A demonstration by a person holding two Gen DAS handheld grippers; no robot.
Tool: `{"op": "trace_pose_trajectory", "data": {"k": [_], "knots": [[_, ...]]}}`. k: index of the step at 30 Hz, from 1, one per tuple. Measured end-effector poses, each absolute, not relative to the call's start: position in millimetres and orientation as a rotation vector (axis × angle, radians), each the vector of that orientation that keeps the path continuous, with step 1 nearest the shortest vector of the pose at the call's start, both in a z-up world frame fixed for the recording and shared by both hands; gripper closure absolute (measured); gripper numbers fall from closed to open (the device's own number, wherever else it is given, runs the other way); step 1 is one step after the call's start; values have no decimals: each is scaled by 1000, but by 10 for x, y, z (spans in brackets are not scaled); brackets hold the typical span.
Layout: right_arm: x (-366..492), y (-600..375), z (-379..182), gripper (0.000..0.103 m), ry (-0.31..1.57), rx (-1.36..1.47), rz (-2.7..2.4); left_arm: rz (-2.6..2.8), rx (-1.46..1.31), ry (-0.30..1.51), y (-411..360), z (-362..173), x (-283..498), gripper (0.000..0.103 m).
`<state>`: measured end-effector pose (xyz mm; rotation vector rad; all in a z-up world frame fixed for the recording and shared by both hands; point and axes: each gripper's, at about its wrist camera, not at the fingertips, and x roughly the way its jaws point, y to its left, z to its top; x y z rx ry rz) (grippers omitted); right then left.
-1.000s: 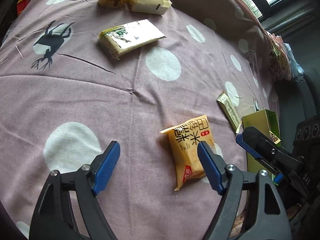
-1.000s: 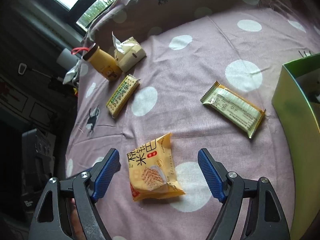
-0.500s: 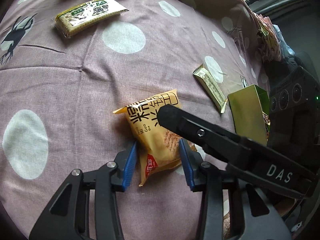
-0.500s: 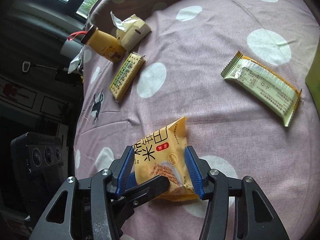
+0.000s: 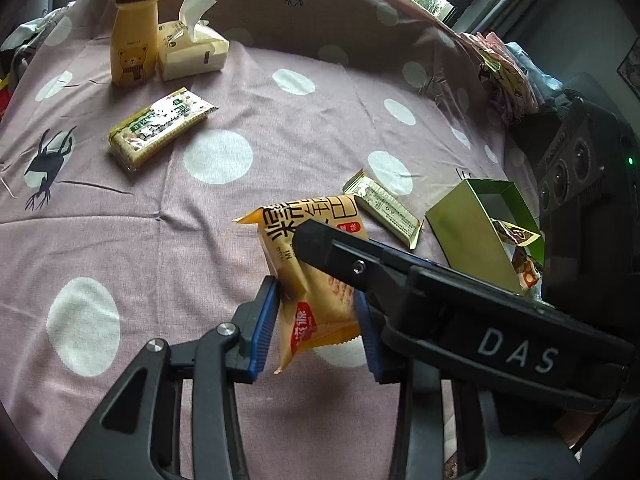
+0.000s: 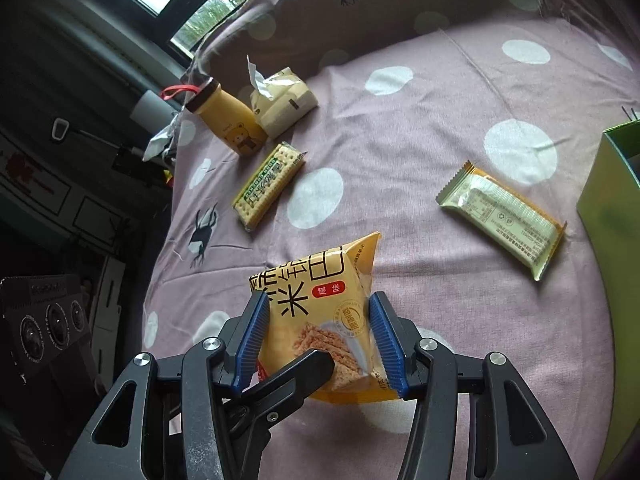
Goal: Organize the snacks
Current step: 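Lift the rice-cracker pouch with the right gripper and carry it over the box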
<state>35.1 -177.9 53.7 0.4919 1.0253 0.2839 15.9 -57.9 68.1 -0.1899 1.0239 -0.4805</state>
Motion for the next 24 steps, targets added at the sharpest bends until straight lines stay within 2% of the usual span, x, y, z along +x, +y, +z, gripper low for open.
{"op": "trace_pose_trajectory", "data": {"k": [12,24], "knots": [[-73,-1852,1249,48,793,412,269,-564,-171,776,-696,1236,-181,65],[-402,-2359,1660,48,650,415,194,-670,-88,670,-1276,1632,-361,65]]}}
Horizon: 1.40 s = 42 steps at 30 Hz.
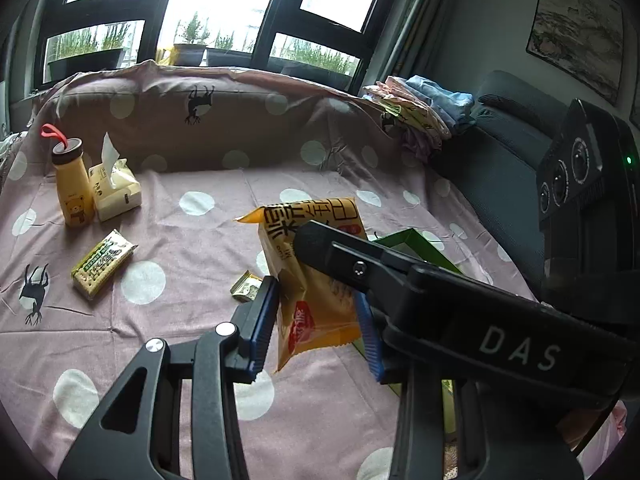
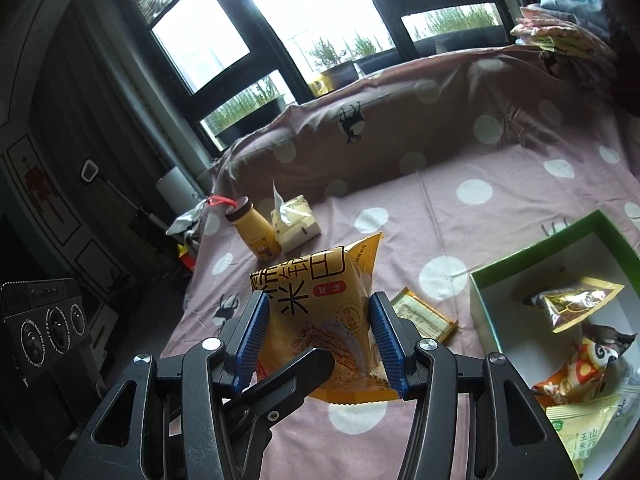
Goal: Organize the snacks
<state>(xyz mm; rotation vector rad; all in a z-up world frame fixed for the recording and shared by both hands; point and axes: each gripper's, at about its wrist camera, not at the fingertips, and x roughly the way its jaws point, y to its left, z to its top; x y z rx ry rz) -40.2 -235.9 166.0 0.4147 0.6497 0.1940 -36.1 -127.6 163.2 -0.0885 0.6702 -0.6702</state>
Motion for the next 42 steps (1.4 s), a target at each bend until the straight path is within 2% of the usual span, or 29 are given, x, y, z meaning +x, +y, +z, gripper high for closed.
{"op": "trace_pose_trajectory", "data": {"k": [17,42], "knots": [[-794,-3267,1757,48,557,521,27,-823,30,683,-2237,1718,-451,65],[-813,-3878,1373,48,697,556,-188,-952,52,960,-2983,1210,-205,65]]}}
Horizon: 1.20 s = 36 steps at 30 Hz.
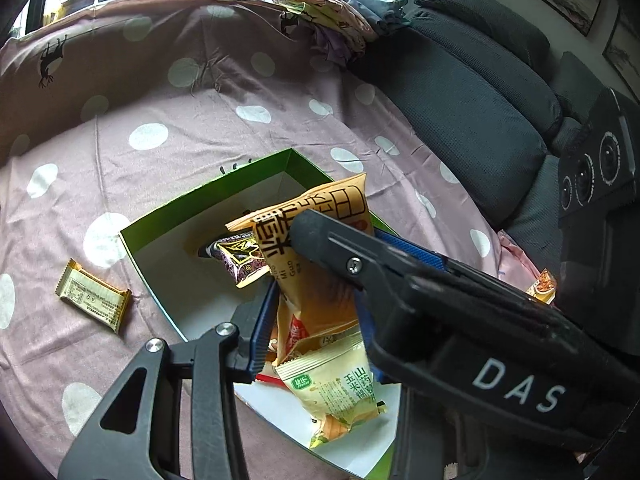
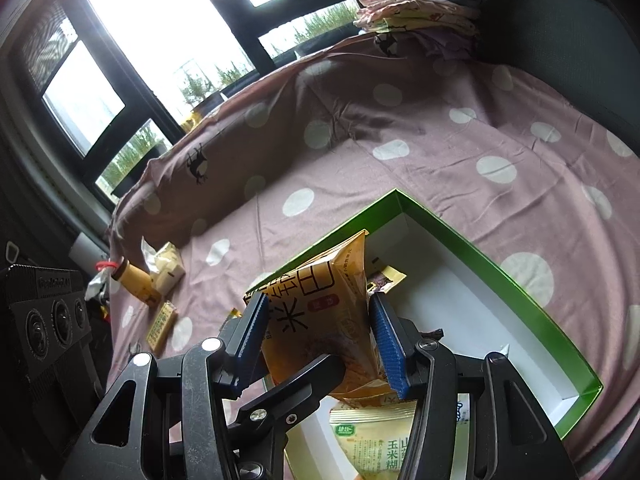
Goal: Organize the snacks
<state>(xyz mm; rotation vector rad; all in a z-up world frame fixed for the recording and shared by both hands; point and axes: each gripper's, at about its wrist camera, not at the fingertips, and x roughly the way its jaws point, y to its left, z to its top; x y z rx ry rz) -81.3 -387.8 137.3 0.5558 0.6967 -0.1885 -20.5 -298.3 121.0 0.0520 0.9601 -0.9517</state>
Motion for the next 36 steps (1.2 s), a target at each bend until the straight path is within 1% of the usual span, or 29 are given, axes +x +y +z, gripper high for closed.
{"op": "trace_pose_trajectory", "data": {"k": [17,24,28,31,34,36], "knots": [[-700,-3977,1160,48,806,542,-261,-987,4,1115,-3116,914,-86,65],[-676,-3950,1144,48,828,523,-279,-970,-15,1121,-3057,924,-92,65],[-696,-3888,1218,48,810,494,-294,-932,-35,1068,-2823,1058,-89,63],[-727,-3836,1290,48,792,474,-307,-870,-76,1036,-2510,1166,-19,60],[-766,-3794,1385,48,752,469,-311,-761,-109,1001,-2079,1240,50,56],[-777,-3741,1453,46,724,469,-295,-663,-149,991,-1741,1238,103,49]]}}
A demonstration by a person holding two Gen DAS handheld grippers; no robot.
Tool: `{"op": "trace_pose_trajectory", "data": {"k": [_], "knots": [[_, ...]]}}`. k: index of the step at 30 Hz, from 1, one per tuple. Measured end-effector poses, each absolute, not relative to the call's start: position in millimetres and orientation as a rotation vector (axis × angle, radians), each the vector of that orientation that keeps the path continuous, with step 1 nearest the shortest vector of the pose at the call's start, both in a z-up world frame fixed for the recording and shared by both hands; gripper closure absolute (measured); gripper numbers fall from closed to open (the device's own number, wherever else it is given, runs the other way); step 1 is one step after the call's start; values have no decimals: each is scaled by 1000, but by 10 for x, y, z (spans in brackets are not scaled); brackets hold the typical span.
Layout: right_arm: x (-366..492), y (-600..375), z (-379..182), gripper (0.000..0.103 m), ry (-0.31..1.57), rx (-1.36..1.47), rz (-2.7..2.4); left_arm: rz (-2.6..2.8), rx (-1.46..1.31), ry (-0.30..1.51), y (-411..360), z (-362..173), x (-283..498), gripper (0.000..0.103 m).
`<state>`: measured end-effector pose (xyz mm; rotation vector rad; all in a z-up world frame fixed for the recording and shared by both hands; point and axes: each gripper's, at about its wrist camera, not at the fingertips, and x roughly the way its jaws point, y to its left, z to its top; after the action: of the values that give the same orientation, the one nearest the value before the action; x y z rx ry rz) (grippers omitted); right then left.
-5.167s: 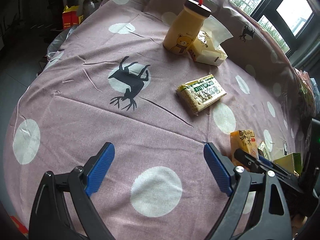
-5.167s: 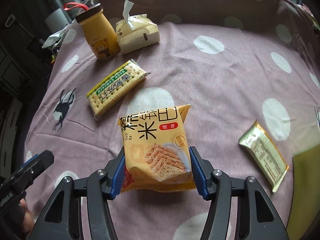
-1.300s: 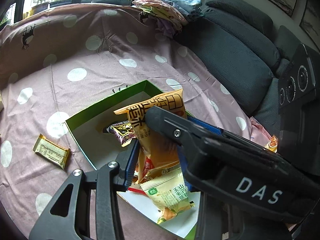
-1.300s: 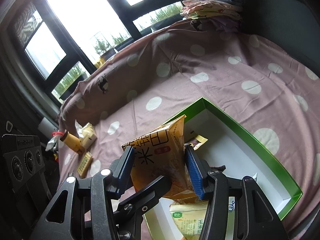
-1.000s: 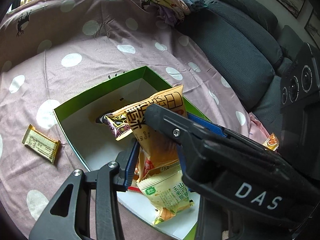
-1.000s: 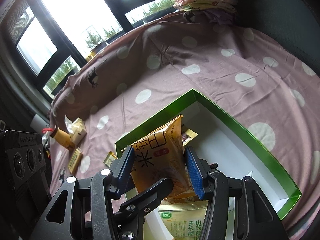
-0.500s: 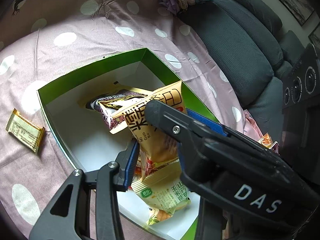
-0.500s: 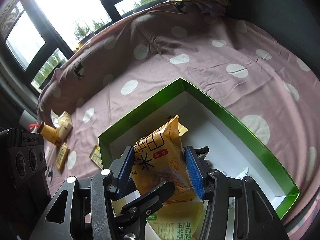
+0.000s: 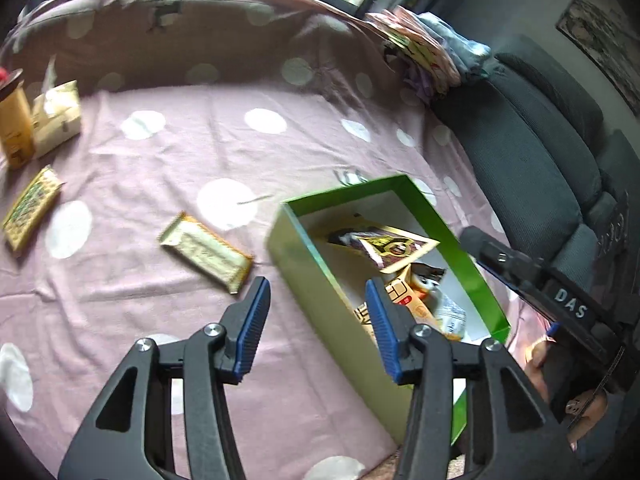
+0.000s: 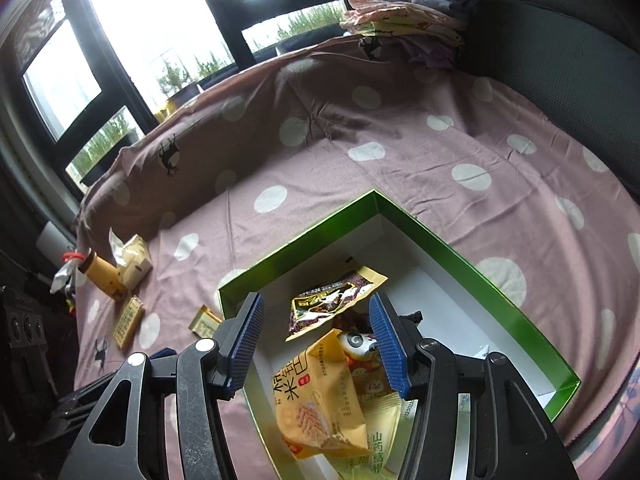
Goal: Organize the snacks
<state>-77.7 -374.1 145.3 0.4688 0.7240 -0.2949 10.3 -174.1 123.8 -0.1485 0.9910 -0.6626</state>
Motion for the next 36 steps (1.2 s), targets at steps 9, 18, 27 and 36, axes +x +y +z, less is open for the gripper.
{"op": "trace_pose_trajectory", "data": {"k": [9,18,27,36], "knots": [[-497,-3114,1546,43,728,403,-103,-379,-352,1114,-790,789,418,44],[-285,-2900,1414,43,789,368,-62,-342,-478,1195,-1334,481,812,48],[-491,-3202,1524,43,700,452,-71,-250,-329,1245,-1848,322,1148,46],[-425,-3306,1433,43,733,505,-44,-256,-372,1202,-1672,264,1100,69]]}}
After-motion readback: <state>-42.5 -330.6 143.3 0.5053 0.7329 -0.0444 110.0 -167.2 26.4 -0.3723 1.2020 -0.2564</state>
